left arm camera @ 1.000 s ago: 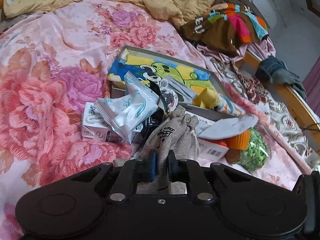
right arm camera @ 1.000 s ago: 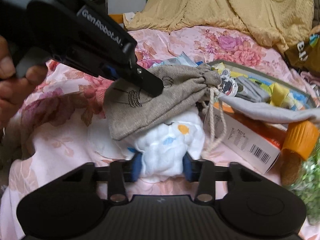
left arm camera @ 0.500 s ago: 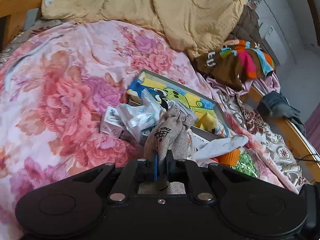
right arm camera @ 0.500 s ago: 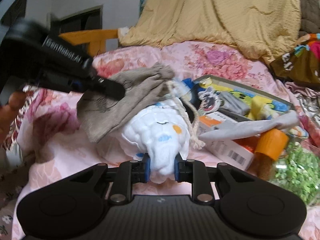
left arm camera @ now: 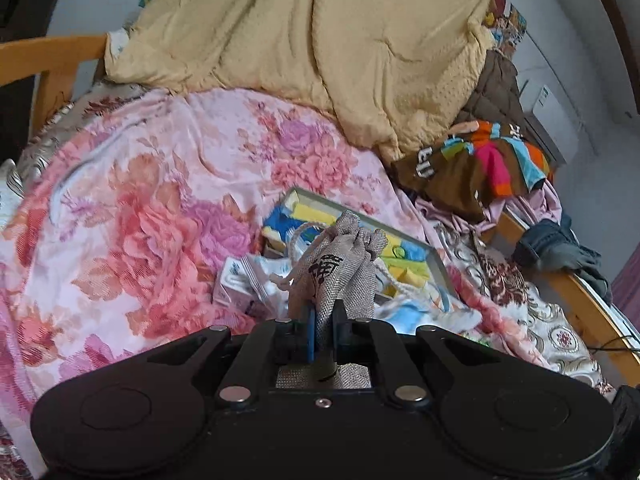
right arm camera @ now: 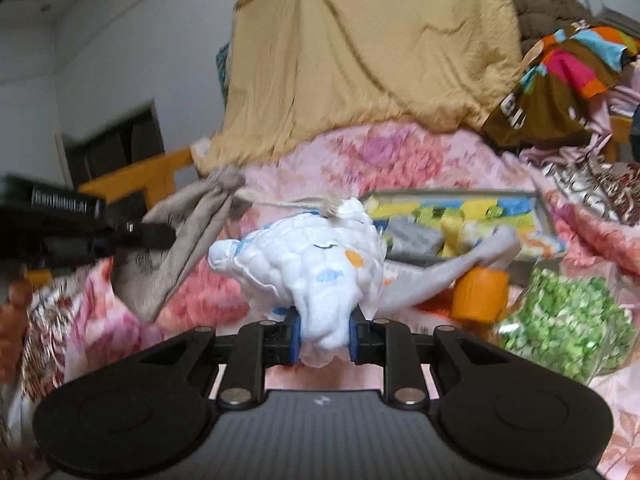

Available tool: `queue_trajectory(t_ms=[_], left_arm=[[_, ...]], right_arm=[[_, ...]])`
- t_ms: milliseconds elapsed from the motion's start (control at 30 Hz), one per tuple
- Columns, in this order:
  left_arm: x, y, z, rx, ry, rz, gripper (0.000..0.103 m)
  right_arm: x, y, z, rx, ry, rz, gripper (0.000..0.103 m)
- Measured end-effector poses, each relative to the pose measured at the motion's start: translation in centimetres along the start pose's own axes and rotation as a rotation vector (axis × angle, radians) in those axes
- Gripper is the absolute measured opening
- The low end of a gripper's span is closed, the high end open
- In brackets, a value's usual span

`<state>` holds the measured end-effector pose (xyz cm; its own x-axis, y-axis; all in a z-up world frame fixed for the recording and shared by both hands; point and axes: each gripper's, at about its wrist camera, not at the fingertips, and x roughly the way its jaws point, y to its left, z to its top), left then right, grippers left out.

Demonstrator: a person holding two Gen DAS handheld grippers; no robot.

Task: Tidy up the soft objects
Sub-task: 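Lift the pouch and white cloth with both tools toward the tray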

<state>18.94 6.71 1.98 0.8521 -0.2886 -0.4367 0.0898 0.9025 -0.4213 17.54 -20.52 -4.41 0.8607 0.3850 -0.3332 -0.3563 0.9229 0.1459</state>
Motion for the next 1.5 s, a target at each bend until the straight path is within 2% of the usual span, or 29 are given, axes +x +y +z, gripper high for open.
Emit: queue_trajectory(t_ms=[333, 533, 667, 800, 1067, 1400, 1500], left_arm=[[0.9, -2.9, 1.5, 0.064, -0.067, -0.021, 0.007], [2.8, -4.2, 3.2, 0.069, -0.115, -0.026, 0.007], [4.8, -5.6, 4.5, 0.102, -0.142, -0.022, 0.008], [7.7, -6.9, 5.7, 0.122, -0.152, -0.034, 0.008], [15.4, -9.4, 6.2, 0.071, -0.104, -0.053, 0.008], [23.8, -11.1, 5.5, 0.045, -0.008, -0.021, 0.009], [25.7, -10.9, 5.3, -0.019, 0.034, -0.008, 0.009]], right_arm=[[-0.5, -2.3, 3.0, -0.001, -0.123, -0.079, 0.025], [1.9, -4.7, 4.7, -0.044, -0.124, -0.165, 0.025], [4.2, -7.1, 5.6, 0.004, -0.106, -0.202, 0.025], [6.0, -9.1, 6.7, -0.014, -0.101, -0.236, 0.025], [8.5, -13.4, 8.5, 0.049, -0.114, -0.298, 0.025], [11.6, -17.5, 8.6, 0.182, 0.02, -0.267, 0.025], [11.9, -17.9, 8.3, 0.199, 0.037, -0.266, 0.025]])
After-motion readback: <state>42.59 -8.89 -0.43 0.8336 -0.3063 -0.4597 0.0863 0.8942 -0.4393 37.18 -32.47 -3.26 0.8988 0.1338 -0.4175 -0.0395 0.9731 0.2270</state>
